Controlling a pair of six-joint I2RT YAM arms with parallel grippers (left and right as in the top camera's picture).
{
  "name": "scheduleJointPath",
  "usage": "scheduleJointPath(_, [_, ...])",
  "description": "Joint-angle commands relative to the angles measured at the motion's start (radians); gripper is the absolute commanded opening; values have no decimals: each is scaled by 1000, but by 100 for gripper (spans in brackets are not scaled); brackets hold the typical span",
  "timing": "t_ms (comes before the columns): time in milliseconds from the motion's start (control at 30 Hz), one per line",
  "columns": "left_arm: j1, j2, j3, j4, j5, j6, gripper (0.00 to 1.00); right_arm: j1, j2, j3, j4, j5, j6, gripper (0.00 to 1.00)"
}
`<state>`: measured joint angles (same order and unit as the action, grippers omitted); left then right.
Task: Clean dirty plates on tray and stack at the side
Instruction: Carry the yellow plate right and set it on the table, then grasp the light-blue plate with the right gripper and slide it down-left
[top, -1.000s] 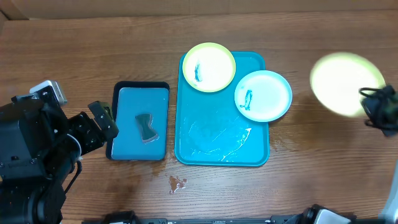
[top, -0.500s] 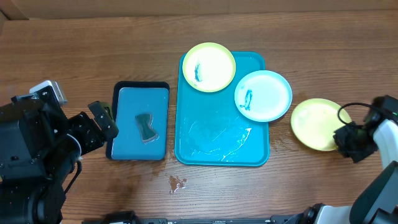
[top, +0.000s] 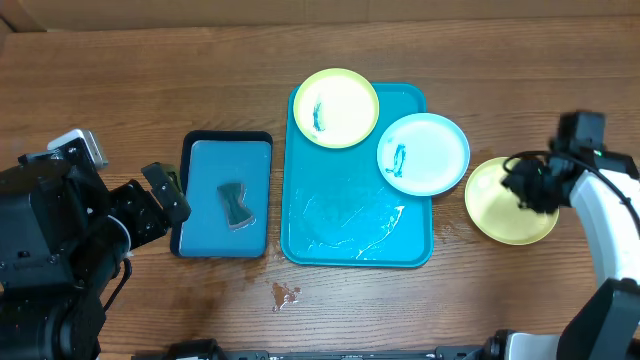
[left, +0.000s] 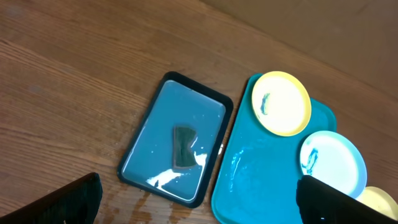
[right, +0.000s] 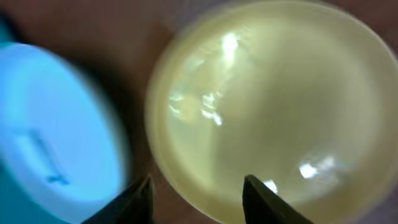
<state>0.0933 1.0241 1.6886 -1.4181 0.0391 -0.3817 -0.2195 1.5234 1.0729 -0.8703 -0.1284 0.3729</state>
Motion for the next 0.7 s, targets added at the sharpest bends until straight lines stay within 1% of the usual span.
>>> scheduleJointPath(0, [3, 3, 12, 2, 44, 11, 100, 64, -21, 26, 71, -71, -94, 53])
scheduleJointPath(100, [3, 3, 12, 4, 75, 16, 100, 115, 11, 26, 175, 11, -94, 54])
scheduleJointPath(200, [3, 8, 12, 7, 119, 77, 100, 141, 66, 26, 248, 57, -94, 54])
scheduleJointPath(233, [3, 13, 12, 8, 147, 110, 100, 147, 103, 26, 277, 56, -94, 54])
scheduleJointPath(333, [3, 25, 12, 8, 201, 160, 100, 154, 171, 26, 309, 47, -94, 54])
scheduleJointPath(433, [3, 42, 12, 7, 224, 177, 100, 157, 238, 26, 321, -17, -94, 54])
scheduleJointPath(467, [3, 47, 12, 7, 224, 177, 100, 157, 253, 26, 320, -34, -94, 50])
scheduleJointPath(500, [3, 51, 12, 6, 224, 177, 100, 157, 263, 26, 319, -49, -94, 41])
scheduleJointPath(533, [3, 56, 12, 5, 224, 177, 100, 157, 269, 26, 315, -56, -94, 26])
scheduleJointPath(600, [3, 69, 12, 3, 224, 177, 100, 157, 267, 27, 306, -57, -93, 10])
scheduleJointPath(633, [3, 75, 12, 0, 224, 177, 100, 157, 259, 31, 291, -60, -93, 4])
scheduleJointPath(667, [3, 81, 12, -3, 224, 178, 100, 157, 249, 36, 273, -60, -93, 4])
